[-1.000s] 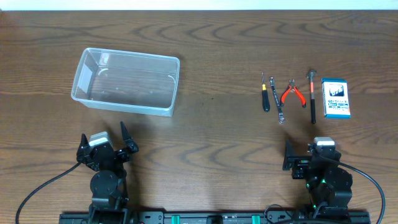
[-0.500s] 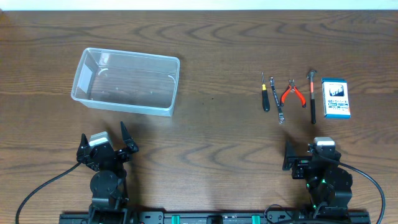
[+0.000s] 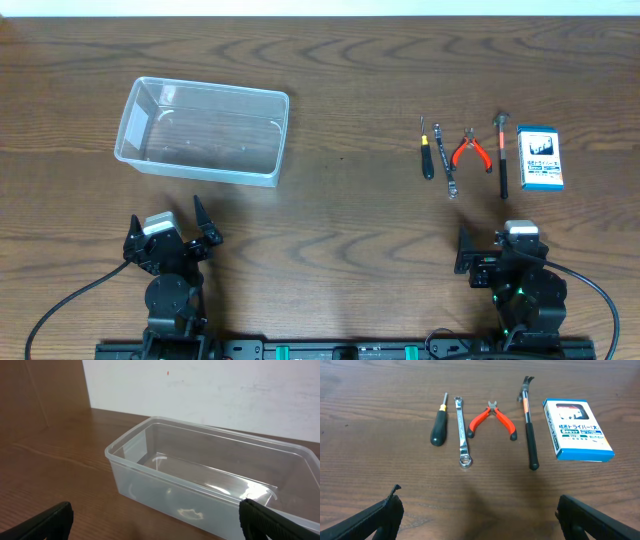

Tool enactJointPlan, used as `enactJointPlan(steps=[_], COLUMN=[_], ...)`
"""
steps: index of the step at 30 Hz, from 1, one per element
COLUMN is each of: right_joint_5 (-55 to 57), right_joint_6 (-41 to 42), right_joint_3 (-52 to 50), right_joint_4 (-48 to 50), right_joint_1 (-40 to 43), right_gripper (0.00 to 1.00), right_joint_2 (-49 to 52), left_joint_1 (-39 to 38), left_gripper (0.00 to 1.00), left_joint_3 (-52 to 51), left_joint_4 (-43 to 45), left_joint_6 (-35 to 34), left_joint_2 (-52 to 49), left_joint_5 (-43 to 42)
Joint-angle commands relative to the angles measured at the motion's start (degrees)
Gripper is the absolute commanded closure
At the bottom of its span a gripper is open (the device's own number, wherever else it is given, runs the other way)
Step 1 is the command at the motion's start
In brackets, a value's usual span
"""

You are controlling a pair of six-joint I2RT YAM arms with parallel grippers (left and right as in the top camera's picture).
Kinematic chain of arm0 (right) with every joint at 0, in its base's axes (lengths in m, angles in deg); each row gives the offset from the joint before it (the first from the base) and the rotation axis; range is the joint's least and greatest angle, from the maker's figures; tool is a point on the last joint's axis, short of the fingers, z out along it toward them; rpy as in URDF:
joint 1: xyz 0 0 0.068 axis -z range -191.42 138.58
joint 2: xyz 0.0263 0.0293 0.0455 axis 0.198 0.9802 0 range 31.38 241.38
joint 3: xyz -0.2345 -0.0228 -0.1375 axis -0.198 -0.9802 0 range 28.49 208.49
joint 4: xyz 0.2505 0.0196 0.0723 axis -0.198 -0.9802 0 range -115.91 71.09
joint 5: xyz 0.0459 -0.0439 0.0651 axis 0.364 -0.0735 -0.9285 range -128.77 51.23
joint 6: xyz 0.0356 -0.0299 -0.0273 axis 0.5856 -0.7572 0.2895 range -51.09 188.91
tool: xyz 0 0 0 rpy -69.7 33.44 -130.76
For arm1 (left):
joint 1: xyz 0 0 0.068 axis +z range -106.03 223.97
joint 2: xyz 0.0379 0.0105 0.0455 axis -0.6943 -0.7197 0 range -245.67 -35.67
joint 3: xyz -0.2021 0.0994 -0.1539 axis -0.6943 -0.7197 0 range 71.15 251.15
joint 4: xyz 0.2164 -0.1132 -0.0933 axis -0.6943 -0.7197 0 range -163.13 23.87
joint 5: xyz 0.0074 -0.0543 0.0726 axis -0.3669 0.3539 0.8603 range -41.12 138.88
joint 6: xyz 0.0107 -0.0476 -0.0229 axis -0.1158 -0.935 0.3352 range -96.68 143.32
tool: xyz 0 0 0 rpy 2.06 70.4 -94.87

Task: Pack container

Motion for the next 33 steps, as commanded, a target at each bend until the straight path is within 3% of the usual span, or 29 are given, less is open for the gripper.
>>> enactJointPlan(steps=[1, 13, 20, 25, 33], right_joint_5=[0.02, -0.17, -17.46, -29.46, -25.83], right_joint_6=[0.74, 0.85, 20.24, 23.34, 22.38], right_joint_3=[-0.55, -0.55, -0.59, 0.17, 16.2], right_joint_4=[0.11, 1.27, 5.35, 6.56, -0.17], right_joint_1=[-0.66, -0.66, -0.66, -0.68, -1.97], right_gripper=[0.01, 0.01, 0.01, 0.01, 0.01], right_joint_2=[-0.63, -0.63, -0.63, 0.0, 13.07], left_joint_1=[-0.17, -0.17, -0.17, -0.17, -0.17], left_gripper=[0.02, 0.02, 0.02, 0.02, 0.02], left_joint_3=[-1.27, -1.27, -1.27, -1.27, -1.27], left_joint_4=[-1.7, -1.68, -1.68, -1.7, -1.7], left_joint_6=[0.09, 0.09, 0.09, 0.09, 0.09], left_joint_2=[0.22, 0.22, 0.22, 0.22, 0.22], left_joint_5=[1.14, 1.14, 1.14, 1.14, 1.11])
